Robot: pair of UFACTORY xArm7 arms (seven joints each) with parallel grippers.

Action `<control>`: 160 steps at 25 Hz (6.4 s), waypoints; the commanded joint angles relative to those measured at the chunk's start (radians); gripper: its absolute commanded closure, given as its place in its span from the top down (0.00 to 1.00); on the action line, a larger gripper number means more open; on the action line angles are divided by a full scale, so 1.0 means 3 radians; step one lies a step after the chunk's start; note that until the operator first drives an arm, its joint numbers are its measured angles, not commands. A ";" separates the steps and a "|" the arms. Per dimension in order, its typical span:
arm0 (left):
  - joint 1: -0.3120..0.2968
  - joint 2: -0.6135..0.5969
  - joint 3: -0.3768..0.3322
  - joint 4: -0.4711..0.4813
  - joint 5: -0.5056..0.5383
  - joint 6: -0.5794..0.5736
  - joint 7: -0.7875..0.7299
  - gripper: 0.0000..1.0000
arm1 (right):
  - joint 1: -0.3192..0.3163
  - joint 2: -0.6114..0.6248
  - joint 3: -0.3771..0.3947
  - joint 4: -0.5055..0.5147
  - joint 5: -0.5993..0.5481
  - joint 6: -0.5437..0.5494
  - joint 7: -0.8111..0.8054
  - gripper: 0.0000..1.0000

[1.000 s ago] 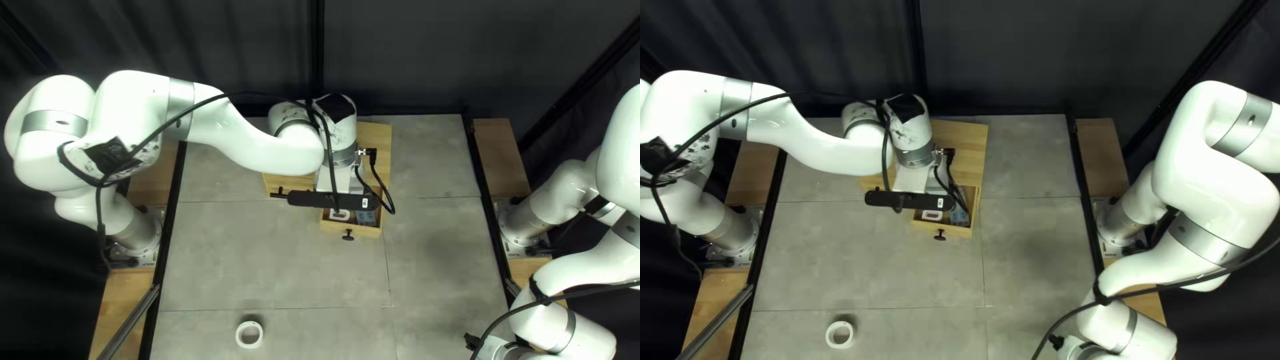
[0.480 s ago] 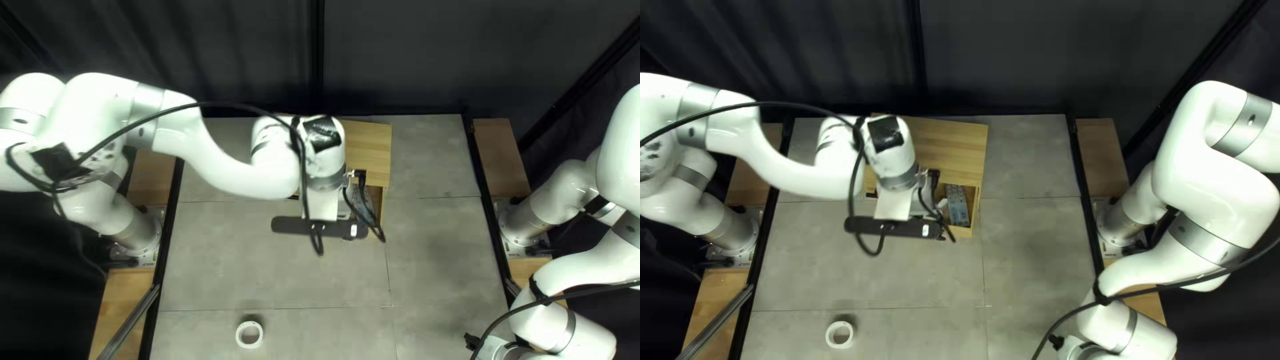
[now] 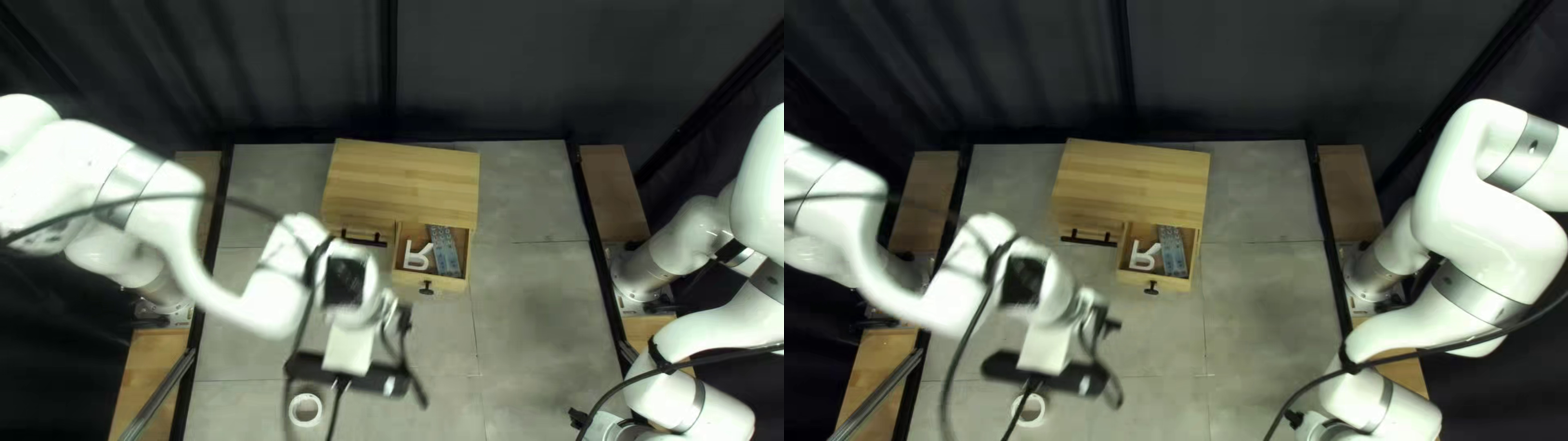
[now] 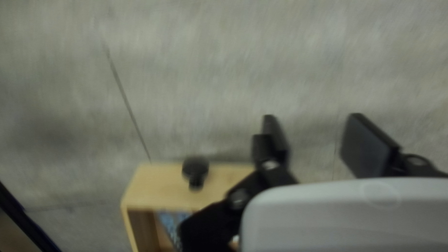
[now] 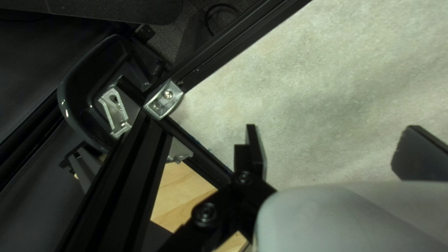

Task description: Open drawers and place objects into drawer and close

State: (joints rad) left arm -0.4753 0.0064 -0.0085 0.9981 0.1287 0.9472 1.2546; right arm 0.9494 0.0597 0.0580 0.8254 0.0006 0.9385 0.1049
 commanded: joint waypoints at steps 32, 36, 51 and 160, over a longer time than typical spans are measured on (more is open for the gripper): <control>-0.0267 0.0213 -0.0330 -0.1150 -0.0854 -0.1433 -0.0382 1.00 | 0.0000 0.0000 0.0000 0.0000 0.0000 0.0000 0.0000 1.00; -0.0279 0.0264 -0.0349 -0.1195 -0.0900 -0.1530 -0.0384 1.00 | 0.0000 0.0000 0.0000 0.0000 0.0000 0.0000 0.0000 1.00; -0.0309 0.0454 -0.0392 -0.1156 -0.0963 -0.1700 -0.0366 1.00 | 0.0000 0.0000 0.0000 0.0000 0.0000 0.0000 0.0000 1.00; 0.1044 0.0989 0.0580 0.1357 -0.0816 0.0001 0.1210 1.00 | 0.0000 0.0000 0.0000 0.0000 0.0000 0.0000 0.0000 1.00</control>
State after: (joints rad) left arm -0.1548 0.3180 0.1663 1.4251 -0.1224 0.9583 1.6249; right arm 0.9494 0.0597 0.0580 0.8254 0.0006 0.9385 0.1049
